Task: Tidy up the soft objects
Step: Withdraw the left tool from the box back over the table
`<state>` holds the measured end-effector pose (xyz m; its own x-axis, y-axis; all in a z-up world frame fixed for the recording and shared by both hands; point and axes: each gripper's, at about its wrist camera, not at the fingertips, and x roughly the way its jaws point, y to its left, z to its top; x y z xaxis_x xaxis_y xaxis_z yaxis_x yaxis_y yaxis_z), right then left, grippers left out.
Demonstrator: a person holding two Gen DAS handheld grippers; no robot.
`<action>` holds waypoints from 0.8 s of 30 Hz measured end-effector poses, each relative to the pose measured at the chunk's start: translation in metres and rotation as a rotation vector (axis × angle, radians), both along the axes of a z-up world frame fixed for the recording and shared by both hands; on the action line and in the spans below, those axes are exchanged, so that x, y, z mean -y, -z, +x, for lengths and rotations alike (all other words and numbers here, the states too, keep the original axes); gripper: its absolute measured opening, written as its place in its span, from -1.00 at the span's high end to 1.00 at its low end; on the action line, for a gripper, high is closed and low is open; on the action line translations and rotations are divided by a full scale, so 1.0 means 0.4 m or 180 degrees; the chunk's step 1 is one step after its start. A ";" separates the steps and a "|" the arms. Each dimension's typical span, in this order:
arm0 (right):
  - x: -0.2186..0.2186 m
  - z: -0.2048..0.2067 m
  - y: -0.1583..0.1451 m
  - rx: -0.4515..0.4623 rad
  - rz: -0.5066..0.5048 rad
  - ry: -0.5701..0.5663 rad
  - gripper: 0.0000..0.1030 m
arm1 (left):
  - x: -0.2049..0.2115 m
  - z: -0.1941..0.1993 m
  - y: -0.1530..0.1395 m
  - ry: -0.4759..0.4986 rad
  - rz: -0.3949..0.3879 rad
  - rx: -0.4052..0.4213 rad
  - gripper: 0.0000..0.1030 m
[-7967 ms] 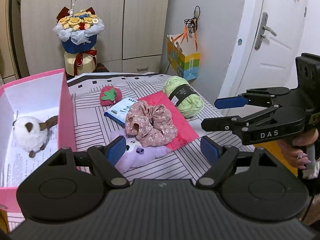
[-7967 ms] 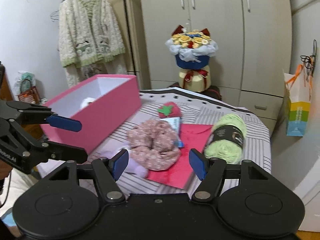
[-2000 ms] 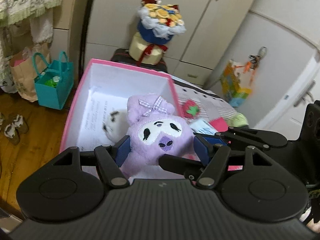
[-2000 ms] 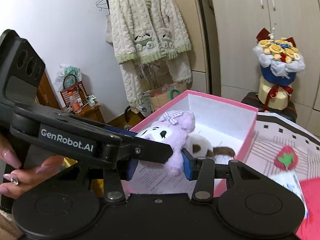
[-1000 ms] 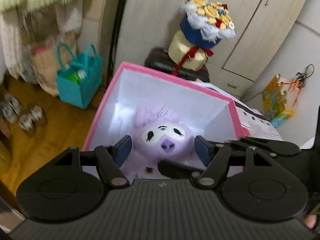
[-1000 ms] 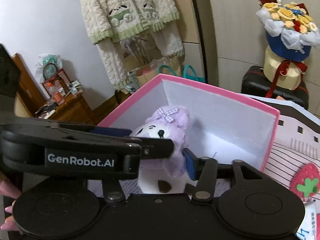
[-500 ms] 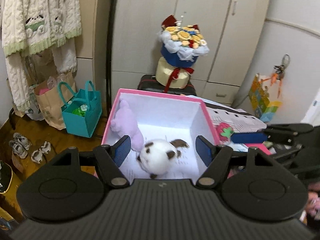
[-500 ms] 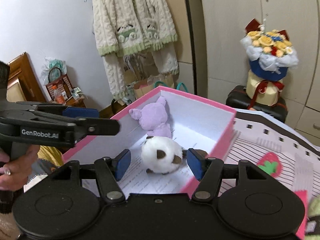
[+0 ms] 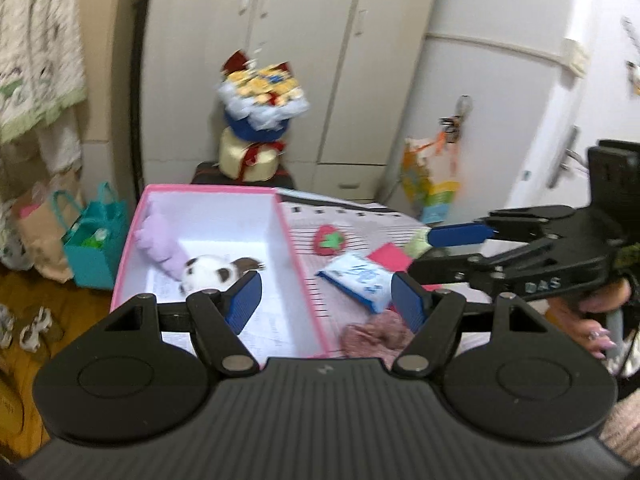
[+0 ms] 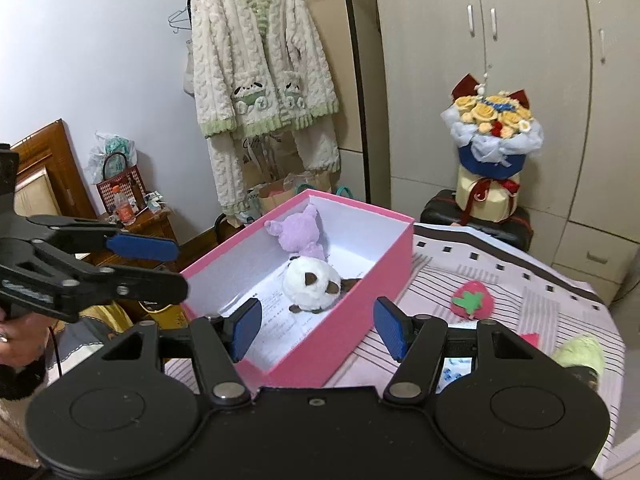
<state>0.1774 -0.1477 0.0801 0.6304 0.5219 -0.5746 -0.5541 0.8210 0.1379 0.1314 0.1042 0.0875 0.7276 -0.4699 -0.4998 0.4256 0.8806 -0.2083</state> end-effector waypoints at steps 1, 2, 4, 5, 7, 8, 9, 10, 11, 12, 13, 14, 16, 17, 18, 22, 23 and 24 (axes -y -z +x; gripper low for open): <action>0.011 -0.015 -0.006 0.0031 -0.0015 0.0011 -0.30 | 0.011 -0.019 -0.006 0.0034 0.0015 0.0034 -0.38; 0.020 -0.029 -0.011 0.0060 -0.0027 0.0023 -0.30 | 0.023 -0.038 -0.013 0.0067 0.0042 0.0071 -0.38; 0.042 -0.060 -0.018 0.0121 -0.0054 0.0061 -0.31 | 0.046 -0.066 -0.019 0.0128 0.0103 0.0137 -0.38; 0.052 -0.073 -0.020 0.0145 -0.0063 0.0080 -0.31 | 0.057 -0.079 -0.020 0.0153 0.0128 0.0157 -0.38; 0.077 -0.098 -0.021 0.0180 -0.0062 0.0126 -0.32 | 0.079 -0.096 -0.017 0.0220 0.0162 0.0161 -0.38; 0.087 -0.106 -0.020 0.0182 -0.0059 0.0151 -0.32 | 0.089 -0.103 -0.015 0.0245 0.0171 0.0153 -0.38; 0.098 -0.114 -0.018 0.0182 -0.0059 0.0175 -0.32 | 0.099 -0.108 -0.011 0.0274 0.0183 0.0138 -0.38; 0.109 -0.123 -0.014 0.0186 -0.0067 0.0195 -0.32 | 0.110 -0.113 -0.006 0.0315 0.0200 0.0124 -0.38; 0.121 -0.133 -0.009 0.0191 -0.0081 0.0214 -0.32 | 0.120 -0.117 -0.001 0.0347 0.0213 0.0114 -0.38; 0.132 -0.141 -0.005 0.0195 -0.0093 0.0235 -0.32 | 0.131 -0.122 0.006 0.0379 0.0232 0.0100 -0.38; 0.144 -0.150 0.001 0.0195 -0.0102 0.0260 -0.32 | 0.141 -0.125 0.013 0.0411 0.0253 0.0089 -0.38; 0.155 -0.156 0.006 0.0191 -0.0106 0.0275 -0.32 | 0.152 -0.127 0.021 0.0445 0.0273 0.0077 -0.38; 0.175 -0.166 0.018 0.0175 -0.0114 0.0292 -0.33 | 0.173 -0.128 0.037 0.0499 0.0297 0.0036 -0.39; 0.186 -0.170 0.027 0.0162 -0.0117 0.0311 -0.33 | 0.185 -0.128 0.046 0.0533 0.0303 0.0010 -0.39; 0.196 -0.173 0.036 0.0149 -0.0124 0.0336 -0.33 | 0.195 -0.126 0.055 0.0562 0.0307 -0.0013 -0.39; 0.237 -0.179 0.074 0.0083 -0.0128 0.0416 -0.34 | 0.236 -0.113 0.095 0.0615 0.0343 -0.0087 -0.41; 0.249 -0.177 0.086 0.0061 -0.0123 0.0440 -0.34 | 0.244 -0.110 0.105 0.0619 0.0360 -0.0102 -0.41; 0.259 -0.176 0.096 0.0040 -0.0118 0.0459 -0.34 | 0.254 -0.105 0.116 0.0627 0.0379 -0.0116 -0.41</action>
<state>0.1071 -0.2514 0.0419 0.7046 0.4039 -0.5835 -0.4314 0.8966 0.0997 0.0896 0.0025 0.0411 0.6082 -0.5371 -0.5845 0.5857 0.8006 -0.1262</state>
